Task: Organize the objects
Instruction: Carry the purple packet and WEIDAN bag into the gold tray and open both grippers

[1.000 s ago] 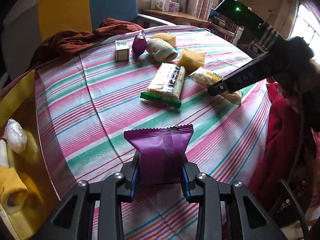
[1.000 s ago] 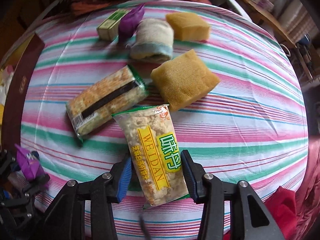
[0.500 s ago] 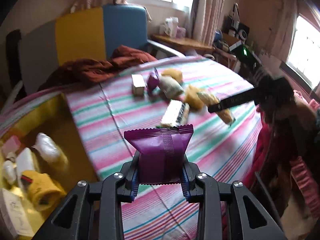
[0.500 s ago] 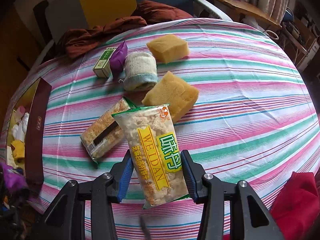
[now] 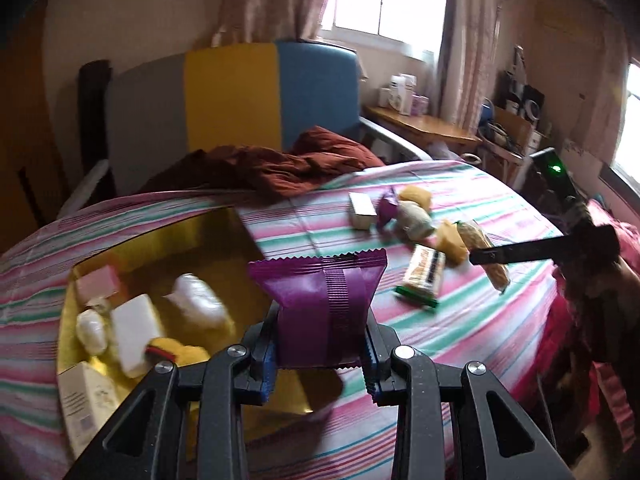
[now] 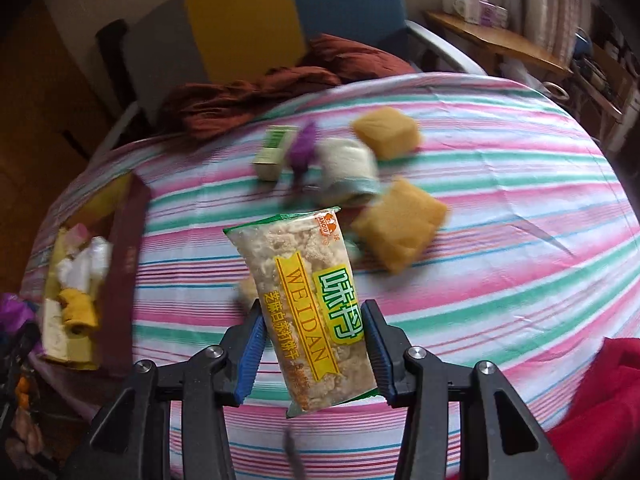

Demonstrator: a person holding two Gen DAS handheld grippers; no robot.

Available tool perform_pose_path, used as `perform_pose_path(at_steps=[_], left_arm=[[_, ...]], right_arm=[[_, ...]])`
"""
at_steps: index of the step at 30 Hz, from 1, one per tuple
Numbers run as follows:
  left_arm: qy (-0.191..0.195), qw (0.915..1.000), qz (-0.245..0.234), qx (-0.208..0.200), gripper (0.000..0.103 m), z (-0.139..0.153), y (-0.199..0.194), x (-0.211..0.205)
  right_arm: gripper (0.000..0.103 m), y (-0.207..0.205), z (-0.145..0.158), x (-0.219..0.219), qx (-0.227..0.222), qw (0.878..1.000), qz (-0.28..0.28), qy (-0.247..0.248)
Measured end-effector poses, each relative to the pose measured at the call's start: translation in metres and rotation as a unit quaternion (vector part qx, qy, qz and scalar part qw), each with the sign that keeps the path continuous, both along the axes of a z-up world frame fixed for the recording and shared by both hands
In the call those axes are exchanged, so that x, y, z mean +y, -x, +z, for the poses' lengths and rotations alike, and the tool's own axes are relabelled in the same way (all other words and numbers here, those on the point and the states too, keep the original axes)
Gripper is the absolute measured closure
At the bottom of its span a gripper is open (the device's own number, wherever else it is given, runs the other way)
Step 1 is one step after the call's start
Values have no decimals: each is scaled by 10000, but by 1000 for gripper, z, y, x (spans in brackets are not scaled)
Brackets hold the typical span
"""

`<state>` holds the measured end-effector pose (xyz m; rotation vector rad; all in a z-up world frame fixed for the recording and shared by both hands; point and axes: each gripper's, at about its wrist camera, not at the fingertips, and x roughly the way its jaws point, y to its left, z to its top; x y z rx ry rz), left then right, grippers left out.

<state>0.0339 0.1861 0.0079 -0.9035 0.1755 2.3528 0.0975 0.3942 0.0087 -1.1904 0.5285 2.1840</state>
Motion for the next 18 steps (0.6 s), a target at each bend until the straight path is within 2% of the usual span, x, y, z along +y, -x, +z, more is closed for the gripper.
perform_pose_path(at_steps=[10, 18], left_arm=[[-41, 9974, 711, 71, 69, 2, 14, -52], [-77, 9940, 1093, -6, 69, -5, 24, -82]], right_arm=[[56, 73, 12, -70, 290, 9893, 1423, 108], [56, 114, 1, -111, 192, 9791, 2014, 223]])
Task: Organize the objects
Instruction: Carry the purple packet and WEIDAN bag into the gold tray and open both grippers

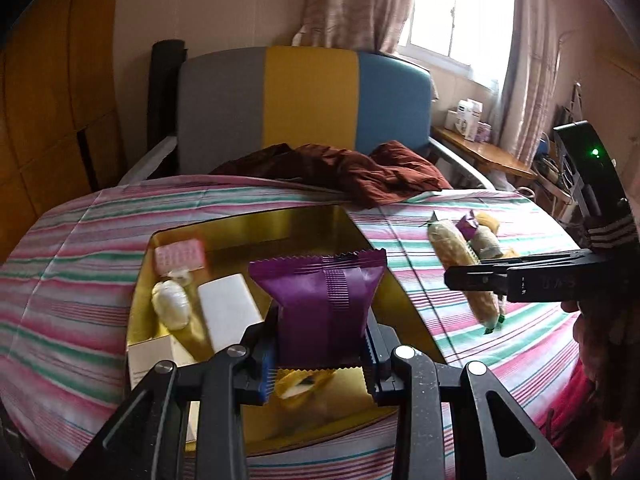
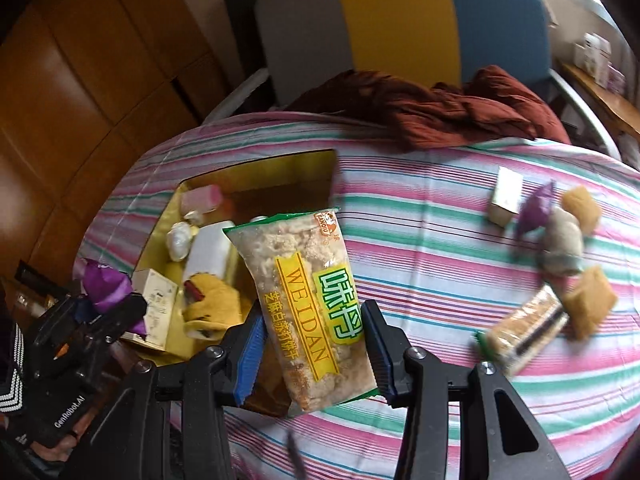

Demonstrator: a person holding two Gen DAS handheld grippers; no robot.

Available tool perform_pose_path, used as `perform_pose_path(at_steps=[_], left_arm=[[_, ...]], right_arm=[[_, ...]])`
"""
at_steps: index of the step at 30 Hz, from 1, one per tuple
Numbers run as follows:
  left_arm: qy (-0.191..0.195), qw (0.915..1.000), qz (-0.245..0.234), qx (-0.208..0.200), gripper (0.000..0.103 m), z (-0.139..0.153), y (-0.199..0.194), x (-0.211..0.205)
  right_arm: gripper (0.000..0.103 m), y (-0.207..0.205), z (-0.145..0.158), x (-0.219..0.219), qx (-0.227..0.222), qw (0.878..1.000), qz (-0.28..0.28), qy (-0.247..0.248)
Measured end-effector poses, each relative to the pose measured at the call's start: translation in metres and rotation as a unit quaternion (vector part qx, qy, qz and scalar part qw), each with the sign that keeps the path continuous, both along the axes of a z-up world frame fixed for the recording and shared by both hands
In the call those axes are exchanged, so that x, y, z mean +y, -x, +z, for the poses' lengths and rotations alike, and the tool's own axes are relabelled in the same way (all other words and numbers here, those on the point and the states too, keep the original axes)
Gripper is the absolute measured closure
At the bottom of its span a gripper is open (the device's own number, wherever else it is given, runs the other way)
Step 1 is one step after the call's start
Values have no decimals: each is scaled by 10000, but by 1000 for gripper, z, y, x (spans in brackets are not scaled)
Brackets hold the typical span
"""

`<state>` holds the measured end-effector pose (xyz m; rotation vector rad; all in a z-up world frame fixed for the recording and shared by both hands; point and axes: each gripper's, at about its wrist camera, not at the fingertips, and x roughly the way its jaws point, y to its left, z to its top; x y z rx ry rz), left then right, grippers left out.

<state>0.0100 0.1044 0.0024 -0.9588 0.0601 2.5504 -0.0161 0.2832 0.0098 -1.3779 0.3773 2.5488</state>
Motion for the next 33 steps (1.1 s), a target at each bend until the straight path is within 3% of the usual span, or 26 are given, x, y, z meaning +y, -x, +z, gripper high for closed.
perform_pose_path(at_steps=[9, 33], left_arm=[[-47, 9997, 228, -97, 69, -8, 9, -16], [123, 9987, 504, 16, 67, -5, 36, -27]], right_arm=[[56, 22, -10, -26, -95, 9995, 296, 18], [54, 83, 0, -26, 24, 9990, 448, -70]])
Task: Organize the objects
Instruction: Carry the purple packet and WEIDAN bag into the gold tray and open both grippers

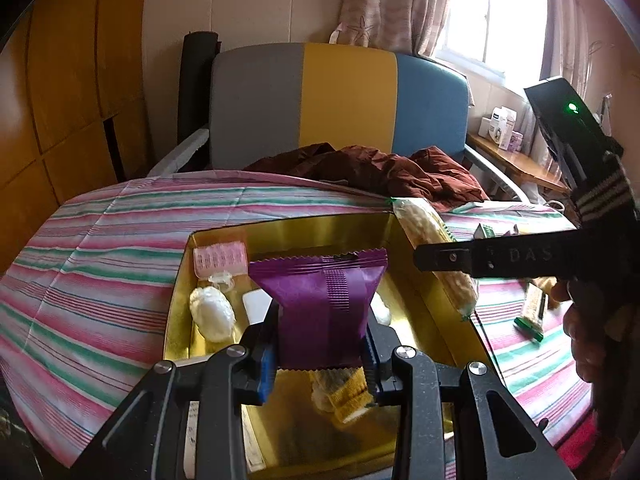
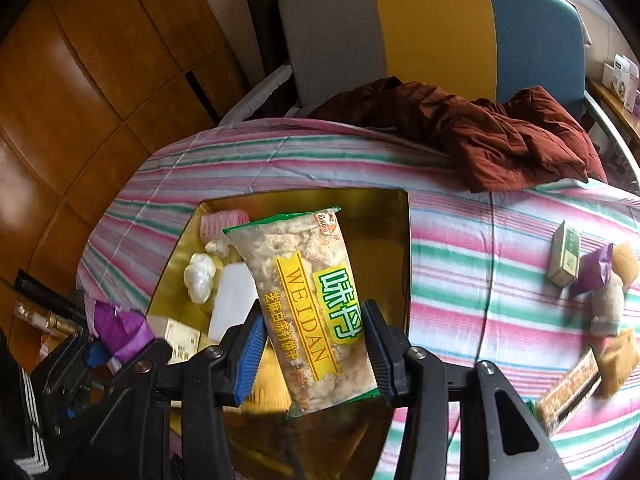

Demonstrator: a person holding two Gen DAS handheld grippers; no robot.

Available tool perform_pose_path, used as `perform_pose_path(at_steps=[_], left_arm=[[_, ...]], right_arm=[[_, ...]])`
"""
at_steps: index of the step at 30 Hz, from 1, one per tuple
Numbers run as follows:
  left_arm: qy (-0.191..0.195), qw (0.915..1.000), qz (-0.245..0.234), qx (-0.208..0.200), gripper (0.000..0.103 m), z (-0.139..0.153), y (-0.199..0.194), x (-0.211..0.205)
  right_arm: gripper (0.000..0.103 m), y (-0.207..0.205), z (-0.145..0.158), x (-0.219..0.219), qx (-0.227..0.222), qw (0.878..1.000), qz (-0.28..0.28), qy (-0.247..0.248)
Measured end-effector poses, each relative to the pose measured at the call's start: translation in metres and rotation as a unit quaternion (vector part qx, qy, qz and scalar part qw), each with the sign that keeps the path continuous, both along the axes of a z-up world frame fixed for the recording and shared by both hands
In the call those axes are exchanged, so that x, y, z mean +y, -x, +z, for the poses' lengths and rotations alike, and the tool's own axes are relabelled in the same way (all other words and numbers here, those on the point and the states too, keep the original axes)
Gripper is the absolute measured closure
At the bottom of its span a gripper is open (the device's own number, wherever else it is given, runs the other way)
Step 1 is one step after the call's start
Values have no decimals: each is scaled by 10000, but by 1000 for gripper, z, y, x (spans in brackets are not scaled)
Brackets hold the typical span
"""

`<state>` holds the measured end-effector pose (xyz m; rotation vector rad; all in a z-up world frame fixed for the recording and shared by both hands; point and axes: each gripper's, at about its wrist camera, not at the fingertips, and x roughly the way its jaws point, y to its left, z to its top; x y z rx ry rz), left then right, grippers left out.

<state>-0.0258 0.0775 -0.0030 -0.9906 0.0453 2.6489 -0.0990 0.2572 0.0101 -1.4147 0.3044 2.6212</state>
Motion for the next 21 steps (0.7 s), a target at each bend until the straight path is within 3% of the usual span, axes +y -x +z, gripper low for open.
perform_pose_path(at_steps=[4, 7, 13, 21], left_arm=[[-3, 10000, 62, 72, 50, 3, 4, 0], [-18, 9998, 96, 164, 46, 6, 2, -1], [-99, 9997, 151, 156, 38, 8, 0, -4], [-119, 9997, 185, 88, 35, 5, -8, -5]], right_arm=[[51, 12, 1, 2, 49, 10000, -60, 20], [45, 9, -1, 0, 41, 10000, -10, 11], [43, -12, -16, -3, -111, 9999, -83, -66], [39, -43, -17, -4, -62, 9995, -217, -221]])
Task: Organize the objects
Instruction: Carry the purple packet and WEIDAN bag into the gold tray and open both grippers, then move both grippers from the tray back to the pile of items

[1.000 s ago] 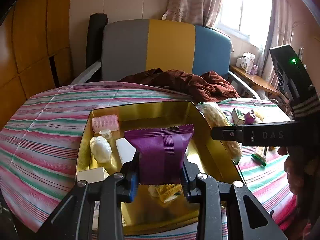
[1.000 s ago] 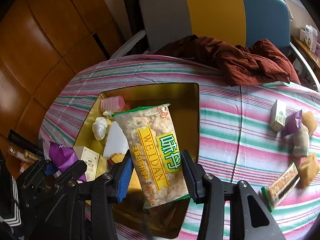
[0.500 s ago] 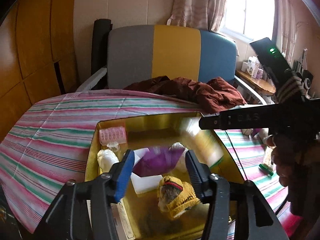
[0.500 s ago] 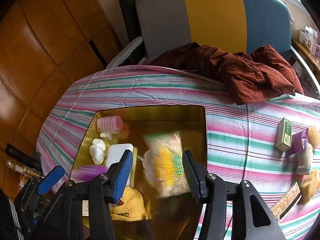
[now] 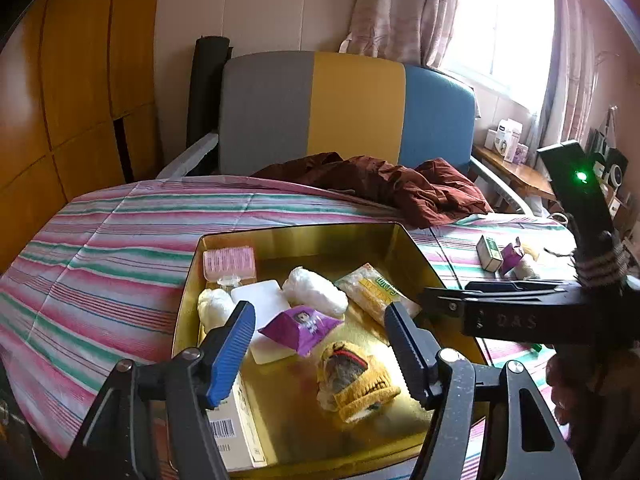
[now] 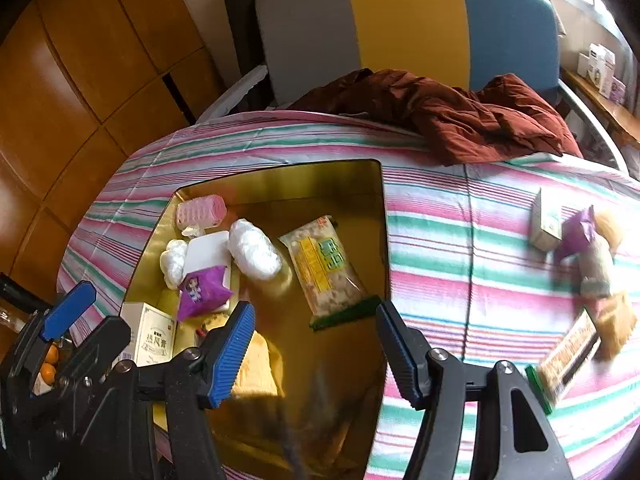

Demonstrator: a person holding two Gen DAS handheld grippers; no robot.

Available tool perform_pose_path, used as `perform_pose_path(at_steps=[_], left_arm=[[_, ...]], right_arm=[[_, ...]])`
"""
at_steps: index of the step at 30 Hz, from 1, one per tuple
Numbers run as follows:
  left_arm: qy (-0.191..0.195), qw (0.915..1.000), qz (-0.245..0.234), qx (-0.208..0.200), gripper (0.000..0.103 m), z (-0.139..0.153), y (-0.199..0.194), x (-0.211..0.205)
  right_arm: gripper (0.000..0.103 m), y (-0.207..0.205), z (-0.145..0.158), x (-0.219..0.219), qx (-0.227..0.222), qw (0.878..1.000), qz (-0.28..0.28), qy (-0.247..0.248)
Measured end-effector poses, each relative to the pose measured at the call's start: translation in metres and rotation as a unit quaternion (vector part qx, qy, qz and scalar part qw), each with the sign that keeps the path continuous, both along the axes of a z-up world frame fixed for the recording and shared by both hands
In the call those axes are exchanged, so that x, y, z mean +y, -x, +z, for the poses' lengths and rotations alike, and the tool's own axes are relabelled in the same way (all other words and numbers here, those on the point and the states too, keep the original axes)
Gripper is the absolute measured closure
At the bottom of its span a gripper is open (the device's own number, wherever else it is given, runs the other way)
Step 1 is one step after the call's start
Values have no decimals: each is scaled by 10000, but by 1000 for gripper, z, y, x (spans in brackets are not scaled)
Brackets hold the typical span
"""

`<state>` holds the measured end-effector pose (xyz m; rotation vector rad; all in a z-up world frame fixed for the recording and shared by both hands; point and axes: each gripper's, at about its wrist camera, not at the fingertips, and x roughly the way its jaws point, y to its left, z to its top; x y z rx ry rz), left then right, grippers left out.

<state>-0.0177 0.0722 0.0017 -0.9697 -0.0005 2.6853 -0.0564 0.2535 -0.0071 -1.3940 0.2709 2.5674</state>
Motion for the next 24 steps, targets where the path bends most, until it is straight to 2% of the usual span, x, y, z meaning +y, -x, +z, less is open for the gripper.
perform_pose_path(at_steps=[11, 24], left_arm=[[88, 9999, -86, 0, 24, 0, -14, 5], [163, 9992, -365, 9, 22, 3, -28, 23]], right_arm=[[38, -25, 5, 1, 76, 9998, -55, -203], [38, -58, 14, 43, 129, 9982, -548, -197]])
